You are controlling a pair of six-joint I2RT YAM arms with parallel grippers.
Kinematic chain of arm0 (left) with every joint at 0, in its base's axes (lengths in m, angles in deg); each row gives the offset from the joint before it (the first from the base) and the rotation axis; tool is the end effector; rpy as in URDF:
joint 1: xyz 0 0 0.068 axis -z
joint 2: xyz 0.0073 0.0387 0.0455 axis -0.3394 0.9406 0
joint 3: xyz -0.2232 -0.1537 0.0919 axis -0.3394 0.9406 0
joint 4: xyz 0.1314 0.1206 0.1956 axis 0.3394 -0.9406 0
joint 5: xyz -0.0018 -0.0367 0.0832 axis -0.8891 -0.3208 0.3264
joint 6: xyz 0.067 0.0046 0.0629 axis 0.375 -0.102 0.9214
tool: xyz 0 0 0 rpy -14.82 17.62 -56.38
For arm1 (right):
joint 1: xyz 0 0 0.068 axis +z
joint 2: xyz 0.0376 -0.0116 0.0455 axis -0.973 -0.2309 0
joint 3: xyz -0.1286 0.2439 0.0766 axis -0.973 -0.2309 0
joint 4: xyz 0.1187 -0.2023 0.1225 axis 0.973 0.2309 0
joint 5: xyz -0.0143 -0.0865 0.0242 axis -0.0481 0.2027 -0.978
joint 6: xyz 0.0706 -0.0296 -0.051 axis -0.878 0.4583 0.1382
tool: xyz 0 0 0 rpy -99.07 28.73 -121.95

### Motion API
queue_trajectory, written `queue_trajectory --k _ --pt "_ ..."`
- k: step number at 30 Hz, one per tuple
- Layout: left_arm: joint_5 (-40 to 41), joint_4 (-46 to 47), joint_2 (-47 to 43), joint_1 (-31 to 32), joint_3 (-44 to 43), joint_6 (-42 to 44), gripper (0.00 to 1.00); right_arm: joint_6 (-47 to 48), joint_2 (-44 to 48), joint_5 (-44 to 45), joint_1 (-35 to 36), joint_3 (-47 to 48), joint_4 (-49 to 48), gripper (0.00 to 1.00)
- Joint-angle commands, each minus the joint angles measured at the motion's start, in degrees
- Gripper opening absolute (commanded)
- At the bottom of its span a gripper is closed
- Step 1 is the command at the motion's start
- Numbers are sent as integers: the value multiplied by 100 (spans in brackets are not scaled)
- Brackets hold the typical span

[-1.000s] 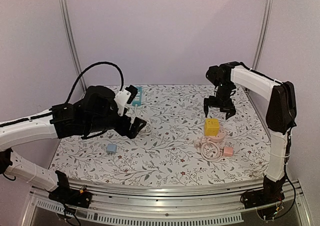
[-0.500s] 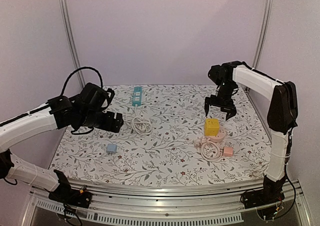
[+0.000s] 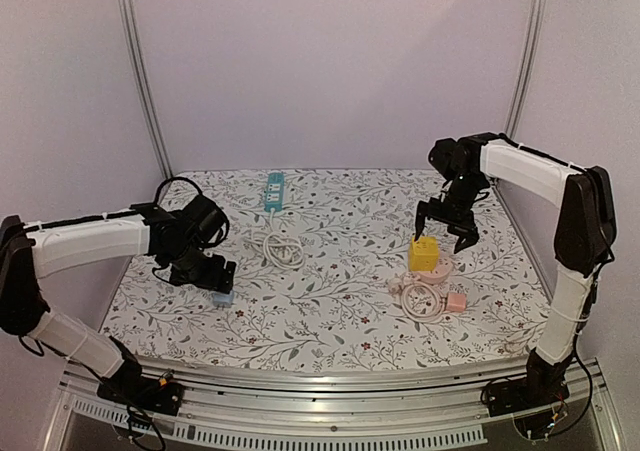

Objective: Insert the plug

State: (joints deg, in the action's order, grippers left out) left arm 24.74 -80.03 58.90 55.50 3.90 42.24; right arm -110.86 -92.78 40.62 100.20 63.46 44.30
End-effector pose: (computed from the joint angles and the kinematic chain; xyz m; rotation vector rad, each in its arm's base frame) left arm 0.2217 -0.1381 0.1813 0.1030 2.7638 0.0042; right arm 0.3409 0.1609 0.2181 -0.4613 -3.0892 -0.2443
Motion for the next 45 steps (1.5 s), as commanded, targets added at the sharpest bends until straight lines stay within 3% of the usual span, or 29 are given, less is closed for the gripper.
queue_trajectory --k 1,8,14,17,20,24,27,34,41,45 --pt "-542 322 587 -196 87 421 93 123 67 -325 -9 -89 -331 99" --pt "-833 637 1322 -217 87 594 88 232 -263 -282 20 56 -257 99" --pt "-936 755 1452 -209 183 516 82 311 -588 -244 297 371 -122 99" --pt "-886 824 1462 -209 280 516 74 276 -787 -139 404 480 -34 99" --pt "-799 896 1440 -201 368 522 59 241 -928 -120 472 508 -41 98" --pt "-822 1032 1320 -184 463 529 39 281 -1067 -243 531 609 -62 92" --pt "-791 1071 1140 -171 492 516 30 333 -1187 -309 614 767 6 85" --pt "-779 1114 799 -134 497 507 22 371 -1359 -237 720 936 79 80" --pt "-844 1162 559 -45 457 599 18 462 -1562 -526 948 1240 78 61" --pt "-990 1235 420 53 423 684 17 414 -1778 -930 1224 1525 -21 58"
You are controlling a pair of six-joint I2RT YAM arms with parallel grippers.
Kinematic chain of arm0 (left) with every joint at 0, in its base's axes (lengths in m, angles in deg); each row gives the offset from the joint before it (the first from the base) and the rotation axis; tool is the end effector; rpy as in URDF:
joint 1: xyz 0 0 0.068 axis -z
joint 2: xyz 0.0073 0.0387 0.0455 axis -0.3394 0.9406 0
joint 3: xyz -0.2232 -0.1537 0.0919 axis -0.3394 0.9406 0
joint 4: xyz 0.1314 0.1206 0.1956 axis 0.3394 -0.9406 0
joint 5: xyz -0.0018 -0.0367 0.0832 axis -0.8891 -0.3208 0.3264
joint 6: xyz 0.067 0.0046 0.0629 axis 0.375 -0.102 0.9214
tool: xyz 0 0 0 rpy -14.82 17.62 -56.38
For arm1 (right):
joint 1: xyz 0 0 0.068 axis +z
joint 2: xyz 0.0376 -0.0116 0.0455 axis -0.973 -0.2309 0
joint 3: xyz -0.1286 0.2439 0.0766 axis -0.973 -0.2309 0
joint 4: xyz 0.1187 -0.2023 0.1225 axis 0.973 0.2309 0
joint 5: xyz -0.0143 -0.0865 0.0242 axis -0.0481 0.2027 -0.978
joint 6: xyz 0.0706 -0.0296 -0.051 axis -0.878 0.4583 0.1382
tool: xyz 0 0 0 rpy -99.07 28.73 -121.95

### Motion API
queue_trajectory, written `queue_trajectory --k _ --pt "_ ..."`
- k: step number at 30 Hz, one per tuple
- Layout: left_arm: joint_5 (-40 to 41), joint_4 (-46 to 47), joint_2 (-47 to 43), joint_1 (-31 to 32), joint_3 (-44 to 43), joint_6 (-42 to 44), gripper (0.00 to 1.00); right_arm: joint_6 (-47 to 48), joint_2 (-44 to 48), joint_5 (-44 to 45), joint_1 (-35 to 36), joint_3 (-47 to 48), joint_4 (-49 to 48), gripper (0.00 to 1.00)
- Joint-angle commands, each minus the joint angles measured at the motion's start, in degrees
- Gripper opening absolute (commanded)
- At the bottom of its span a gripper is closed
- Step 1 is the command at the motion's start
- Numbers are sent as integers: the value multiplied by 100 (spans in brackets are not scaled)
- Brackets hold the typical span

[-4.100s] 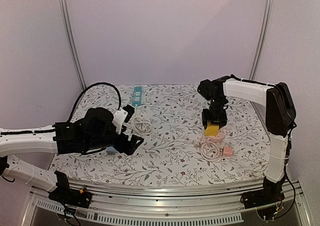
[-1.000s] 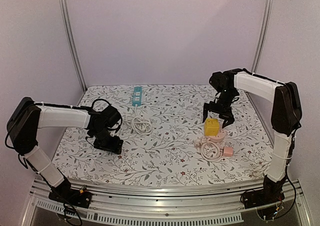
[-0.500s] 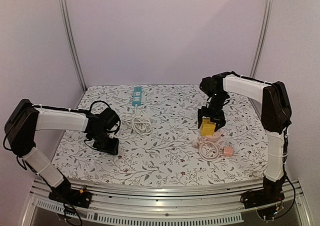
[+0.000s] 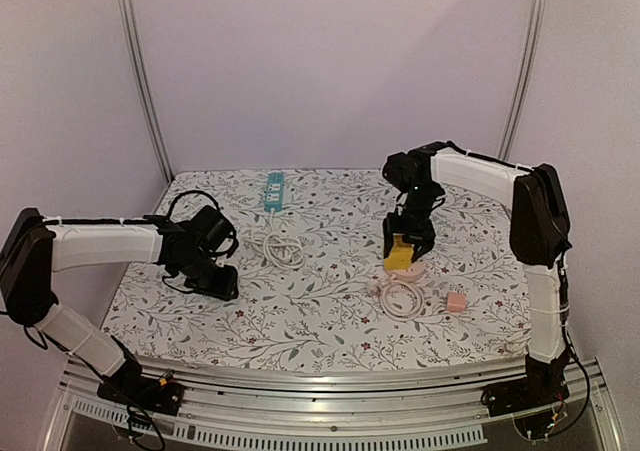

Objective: Insert the plug

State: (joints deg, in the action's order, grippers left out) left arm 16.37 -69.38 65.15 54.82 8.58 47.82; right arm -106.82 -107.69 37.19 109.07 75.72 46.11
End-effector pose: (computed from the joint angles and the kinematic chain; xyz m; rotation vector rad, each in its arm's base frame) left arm 0.2283 -0.1535 0.1379 0.2600 2.8256 -0.1441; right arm 0.3534 0.2436 0.1748 -0.1155 -3.0165 -0.2435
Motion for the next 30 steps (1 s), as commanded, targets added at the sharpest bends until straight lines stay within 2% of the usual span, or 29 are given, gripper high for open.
queue_trajectory --k 1,7,9,15,18,24,30 --pt "-231 220 -274 156 -41 166 17 -7 -346 -674 429 411 -221 58" --pt "-1154 734 -803 554 -21 487 19 -143 -915 -1467 829 1206 -418 58" --pt "-1399 932 -988 696 -43 564 20 -211 -1027 -1633 839 1458 -479 60" --pt "-1880 1204 -1220 1125 -322 897 19 -101 -730 -1596 832 1778 -486 83" --pt "-1898 1295 -1179 1266 -485 947 19 18 -321 -1712 824 1778 -518 88" --pt "-1865 1369 -975 1485 -861 1136 18 129 295 -2407 828 1655 -627 90" --pt "-1987 1549 -620 1588 -1214 1287 18 -77 859 -3211 829 1108 -1103 88"
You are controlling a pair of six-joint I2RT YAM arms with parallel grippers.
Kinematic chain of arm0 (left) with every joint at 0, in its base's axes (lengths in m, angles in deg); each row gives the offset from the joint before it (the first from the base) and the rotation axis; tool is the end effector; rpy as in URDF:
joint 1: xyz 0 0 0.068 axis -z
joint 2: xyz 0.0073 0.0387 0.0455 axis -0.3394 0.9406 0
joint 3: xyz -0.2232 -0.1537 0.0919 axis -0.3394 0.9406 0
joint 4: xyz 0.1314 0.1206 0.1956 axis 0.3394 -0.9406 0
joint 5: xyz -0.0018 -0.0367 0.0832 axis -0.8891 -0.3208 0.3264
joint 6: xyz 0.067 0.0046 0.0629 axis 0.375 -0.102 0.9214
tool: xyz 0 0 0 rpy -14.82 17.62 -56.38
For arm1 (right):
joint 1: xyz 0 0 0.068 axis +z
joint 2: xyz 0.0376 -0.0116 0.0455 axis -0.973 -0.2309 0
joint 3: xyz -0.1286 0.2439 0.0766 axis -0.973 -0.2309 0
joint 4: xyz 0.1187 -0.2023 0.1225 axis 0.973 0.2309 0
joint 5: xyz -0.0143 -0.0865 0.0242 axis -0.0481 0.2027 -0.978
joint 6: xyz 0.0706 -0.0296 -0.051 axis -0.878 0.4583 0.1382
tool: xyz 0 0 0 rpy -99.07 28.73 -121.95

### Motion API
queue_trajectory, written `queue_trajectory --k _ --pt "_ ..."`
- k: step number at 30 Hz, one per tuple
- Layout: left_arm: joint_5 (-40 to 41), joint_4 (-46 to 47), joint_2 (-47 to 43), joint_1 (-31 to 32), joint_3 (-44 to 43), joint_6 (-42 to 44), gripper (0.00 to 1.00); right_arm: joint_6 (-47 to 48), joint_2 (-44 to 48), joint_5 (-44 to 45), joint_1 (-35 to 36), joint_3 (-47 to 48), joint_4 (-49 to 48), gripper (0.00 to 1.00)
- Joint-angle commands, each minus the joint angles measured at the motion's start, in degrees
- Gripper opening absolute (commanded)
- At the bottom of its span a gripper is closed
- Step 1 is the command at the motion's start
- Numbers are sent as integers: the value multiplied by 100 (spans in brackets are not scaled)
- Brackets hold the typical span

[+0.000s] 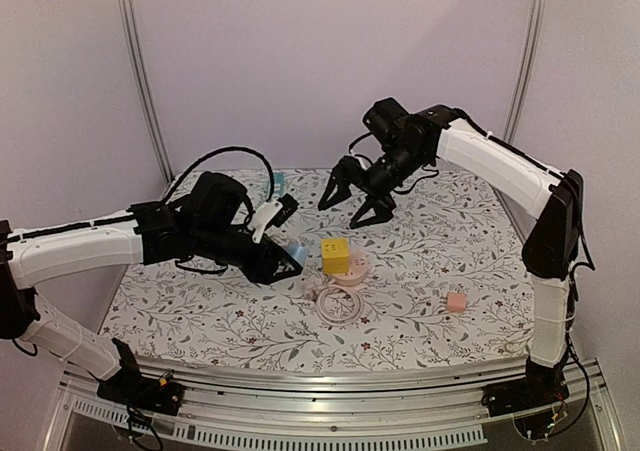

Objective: Insert the plug

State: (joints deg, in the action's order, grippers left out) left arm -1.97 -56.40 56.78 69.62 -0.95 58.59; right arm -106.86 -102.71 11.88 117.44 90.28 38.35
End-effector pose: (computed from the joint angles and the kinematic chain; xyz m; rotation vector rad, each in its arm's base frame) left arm 0.1925 -0.2604 0.2553 0.8937 2.2460 -0.8389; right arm 0.3183 0.3397 0.3037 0.3281 -2.8583 -1.1734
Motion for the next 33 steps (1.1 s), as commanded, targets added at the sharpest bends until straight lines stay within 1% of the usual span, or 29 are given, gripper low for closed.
queue_trajectory --k 1,8,13,21,24,30,32,33 --pt "-172 274 311 117 -359 217 18 -91 415 -725 4 -407 -336 87" --pt "-211 291 819 174 -942 290 17 -69 678 -951 55 -931 -416 79" --pt "-183 296 1062 263 -1207 364 17 -65 646 -1046 108 -969 -451 73" --pt "-73 266 1375 389 -1491 415 17 -27 630 -1115 161 -1041 -393 68" --pt "-13 264 1447 430 -1580 442 16 14 630 -1102 157 -1145 -336 63" --pt "42 257 1543 487 -1676 490 15 100 596 -1022 170 -1170 -164 48" --pt "59 237 1581 512 -1698 533 15 115 587 -985 165 -1178 -127 42" --pt "75 220 1602 527 -1714 538 15 122 593 -972 160 -1184 -101 37"
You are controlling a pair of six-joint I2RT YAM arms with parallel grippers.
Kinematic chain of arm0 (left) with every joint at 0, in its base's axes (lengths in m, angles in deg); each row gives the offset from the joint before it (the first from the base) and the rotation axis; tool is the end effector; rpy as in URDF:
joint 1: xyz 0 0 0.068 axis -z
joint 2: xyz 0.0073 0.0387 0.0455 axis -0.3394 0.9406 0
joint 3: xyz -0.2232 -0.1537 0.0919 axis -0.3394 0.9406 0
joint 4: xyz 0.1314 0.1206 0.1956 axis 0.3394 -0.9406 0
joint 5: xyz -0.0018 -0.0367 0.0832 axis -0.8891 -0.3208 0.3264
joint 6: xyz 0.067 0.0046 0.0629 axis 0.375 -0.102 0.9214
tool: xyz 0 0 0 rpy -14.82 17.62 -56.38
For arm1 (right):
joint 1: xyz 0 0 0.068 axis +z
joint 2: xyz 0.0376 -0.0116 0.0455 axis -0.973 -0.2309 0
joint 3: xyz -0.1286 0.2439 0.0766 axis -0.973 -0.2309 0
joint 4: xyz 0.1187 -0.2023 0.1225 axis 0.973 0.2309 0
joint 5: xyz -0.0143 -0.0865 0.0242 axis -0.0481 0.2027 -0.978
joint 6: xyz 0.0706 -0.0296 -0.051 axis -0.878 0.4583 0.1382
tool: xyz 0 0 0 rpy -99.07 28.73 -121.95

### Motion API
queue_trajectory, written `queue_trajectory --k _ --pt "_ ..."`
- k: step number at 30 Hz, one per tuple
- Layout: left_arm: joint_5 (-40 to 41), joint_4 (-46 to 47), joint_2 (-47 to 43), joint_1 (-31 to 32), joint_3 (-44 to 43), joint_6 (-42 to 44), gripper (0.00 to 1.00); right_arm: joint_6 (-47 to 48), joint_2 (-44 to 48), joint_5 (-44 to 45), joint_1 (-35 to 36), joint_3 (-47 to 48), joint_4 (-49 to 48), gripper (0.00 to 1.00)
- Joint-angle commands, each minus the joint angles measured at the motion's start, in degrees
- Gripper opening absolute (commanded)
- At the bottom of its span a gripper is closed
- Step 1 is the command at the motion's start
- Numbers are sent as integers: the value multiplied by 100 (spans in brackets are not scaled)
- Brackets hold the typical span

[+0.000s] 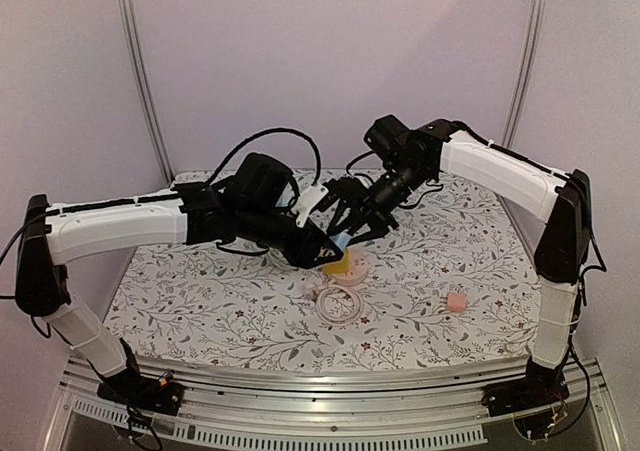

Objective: Insert the plug

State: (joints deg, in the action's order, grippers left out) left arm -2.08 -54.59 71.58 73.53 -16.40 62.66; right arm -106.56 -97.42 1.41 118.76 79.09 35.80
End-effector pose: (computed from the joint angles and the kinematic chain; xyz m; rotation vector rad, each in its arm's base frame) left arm 0.2190 -0.3339 0.2714 1.0369 2.1347 -0.8565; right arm 0.2818 0.3362 0.2950 0.3722 -2.6355 -1.2472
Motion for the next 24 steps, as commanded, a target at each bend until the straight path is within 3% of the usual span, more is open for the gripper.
queue_trajectory --k 1,4,6,11,12,13,24 --pt "104 25 136 147 -179 134 15 106 58 80 37 -72 177 30" --pt "201 21 165 180 -199 127 17 149 64 108 30 -83 251 9" --pt "350 30 160 187 -210 82 26 162 81 174 30 -97 328 0" --pt "702 123 -30 186 -52 26 75 107 166 423 29 -136 365 0" --pt "822 170 -121 186 19 11 92 69 186 532 30 -136 347 0" --pt "925 208 -207 186 104 0 99 28 216 664 32 -136 340 0" --pt "1812 104 -1641 186 1225 -323 100 -776 547 2836 32 -705 -362 0"
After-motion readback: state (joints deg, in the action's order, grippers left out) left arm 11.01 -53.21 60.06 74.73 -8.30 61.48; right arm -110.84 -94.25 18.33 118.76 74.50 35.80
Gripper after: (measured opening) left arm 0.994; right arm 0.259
